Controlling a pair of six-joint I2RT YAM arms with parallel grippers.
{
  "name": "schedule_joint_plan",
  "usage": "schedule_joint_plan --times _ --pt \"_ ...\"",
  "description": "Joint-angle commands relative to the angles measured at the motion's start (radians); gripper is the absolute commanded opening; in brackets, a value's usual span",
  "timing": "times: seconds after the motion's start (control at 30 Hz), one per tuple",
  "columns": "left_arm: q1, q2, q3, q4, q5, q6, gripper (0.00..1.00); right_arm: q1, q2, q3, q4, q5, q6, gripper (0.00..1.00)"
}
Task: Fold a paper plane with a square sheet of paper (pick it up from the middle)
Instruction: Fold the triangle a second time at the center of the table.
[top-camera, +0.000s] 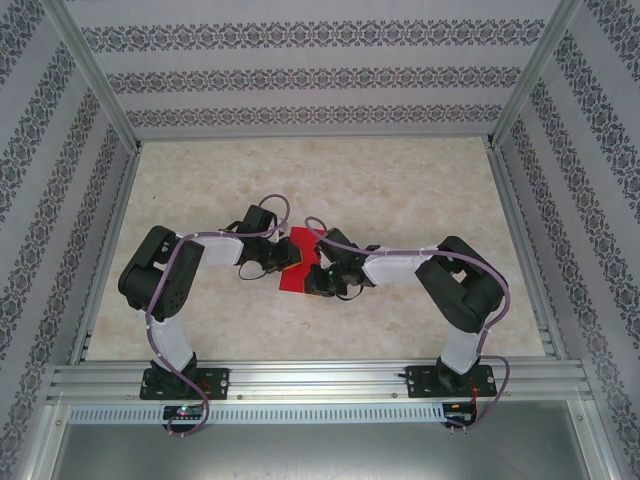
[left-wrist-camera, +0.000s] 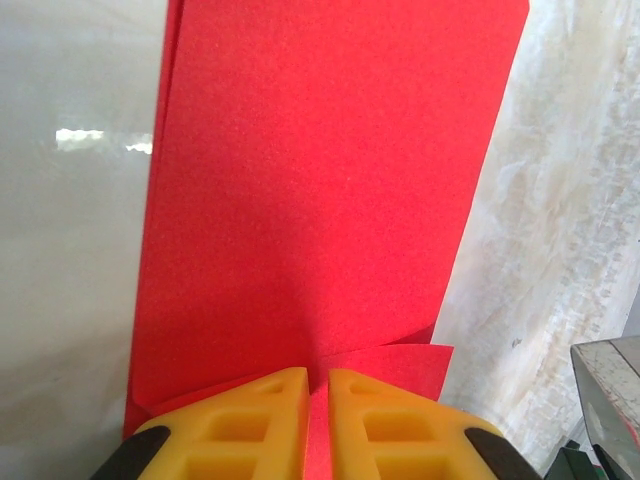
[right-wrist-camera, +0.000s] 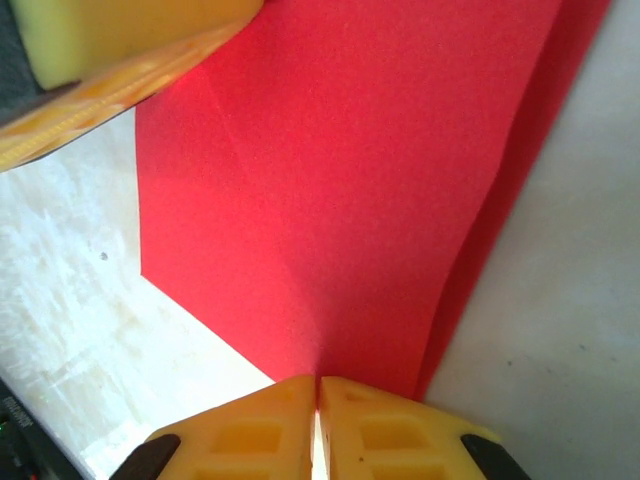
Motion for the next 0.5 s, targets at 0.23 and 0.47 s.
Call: schedule_joint_plan --times 0.23,0.47 --pt "-0.009 0.023 -0.042 -0.119 -0.056 0.029 0.15 -0.023 -0.07 0.021 0.109 -0.038 0.106 0.14" --pt "-0.009 0.02 -0.039 -0.124 -0.053 0.031 0.15 -0.022 0.06 0.052 0.079 -0.013 0.122 0.11"
